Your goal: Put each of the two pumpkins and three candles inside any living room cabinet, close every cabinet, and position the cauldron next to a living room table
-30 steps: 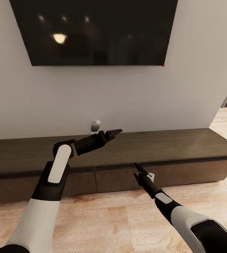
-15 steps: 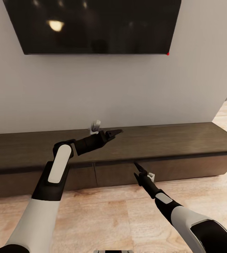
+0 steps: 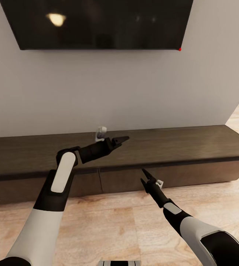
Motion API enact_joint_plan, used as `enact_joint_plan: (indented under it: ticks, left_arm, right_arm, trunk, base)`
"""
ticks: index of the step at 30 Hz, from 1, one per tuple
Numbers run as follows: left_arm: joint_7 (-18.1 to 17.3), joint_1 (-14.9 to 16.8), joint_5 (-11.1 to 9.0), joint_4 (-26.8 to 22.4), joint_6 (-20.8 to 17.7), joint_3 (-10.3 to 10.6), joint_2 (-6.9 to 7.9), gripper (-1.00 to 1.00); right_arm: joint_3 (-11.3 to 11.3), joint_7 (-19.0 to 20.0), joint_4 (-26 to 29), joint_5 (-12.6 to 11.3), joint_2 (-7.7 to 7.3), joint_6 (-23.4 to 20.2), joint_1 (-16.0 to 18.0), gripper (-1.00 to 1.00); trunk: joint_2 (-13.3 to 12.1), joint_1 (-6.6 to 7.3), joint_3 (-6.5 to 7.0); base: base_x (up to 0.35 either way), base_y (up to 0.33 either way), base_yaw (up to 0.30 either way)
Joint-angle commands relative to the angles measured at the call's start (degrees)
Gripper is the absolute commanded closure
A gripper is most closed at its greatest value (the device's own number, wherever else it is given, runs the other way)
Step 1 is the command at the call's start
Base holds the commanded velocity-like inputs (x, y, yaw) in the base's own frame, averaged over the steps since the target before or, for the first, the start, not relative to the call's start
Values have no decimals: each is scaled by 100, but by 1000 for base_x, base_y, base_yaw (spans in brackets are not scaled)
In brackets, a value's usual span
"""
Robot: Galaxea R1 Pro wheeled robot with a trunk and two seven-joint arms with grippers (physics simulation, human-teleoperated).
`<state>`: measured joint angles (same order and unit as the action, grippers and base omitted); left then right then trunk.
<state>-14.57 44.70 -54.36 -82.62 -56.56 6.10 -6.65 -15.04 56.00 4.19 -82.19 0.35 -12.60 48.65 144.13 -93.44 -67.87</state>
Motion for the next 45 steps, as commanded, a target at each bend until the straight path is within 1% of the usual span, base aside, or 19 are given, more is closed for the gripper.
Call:
enact_joint_plan:
  ticks: [1, 8, 26, 28, 30, 36, 37, 38, 39, 43, 45]
  left_arm:
    - [-46, 3, 46, 1, -17, 17, -3, -100]
    - [-38, 3, 48, 1, -13, 74, -3, -100]
    - [-24, 3, 48, 1, -13, 75, -3, -100]
    - [-21, 3, 48, 1, -13, 75, -3, -100]
    - [-17, 3, 48, 1, -11, 75, -3, -100]
    - [-12, 3, 51, 4, 67, 77, -3, -100]
    - [-11, 3, 49, 8, 260, 137, -3, -100]
    - [-7, 3, 49, 8, 324, 223, -3, -100]
    - [-6, 3, 49, 9, 337, 252, -3, -100]
    - [-3, 3, 48, 9, 383, 349, -3, -100]
    - [-6, 3, 48, 6, 389, 361, -3, -100]
  right_arm:
    - [-27, 40, -8, -62, 0, -58, 4, -100]
    - [-27, 70, -1, -60, 0, -59, 4, -100]
    - [16, 0, 3, -85, 1, 41, 4, -100]
    - [17, -102, 3, -86, 0, 48, 4, -100]
    - [23, -295, 7, -86, -6, 66, 4, -100]
    - [26, -341, 11, -85, -9, 76, 4, -100]
    - [68, -360, 11, -86, -9, 80, 4, -100]
    - [156, -375, 11, -86, -5, 81, 4, -100]
    - [197, -379, 11, -86, -4, 81, 4, -100]
    - [535, -400, 11, -81, -1, 86, 3, -100]
    - [604, -403, 11, -80, -1, 84, 4, -100]
  trunk:
    - [2, 1, -5]
    - [2, 1, -5]
    - [2, 1, -5]
    - [2, 1, -5]
    - [2, 1, -5]
    - [2, 1, -5]
    - [2, 1, -5]
    - [2, 1, -5]
    - [2, 1, -5]
    - [2, 1, -5]
    - [2, 1, -5]
  base:
    - [0, 0, 0]
    - [0, 0, 0]
    - [0, 0, 0]
    - [0, 0, 0]
    - [0, 0, 0]
    - [0, 0, 0]
    - [0, 0, 0]
    - [0, 0, 0]
    - [0, 0, 0]
    - [0, 0, 0]
    - [0, 0, 0]
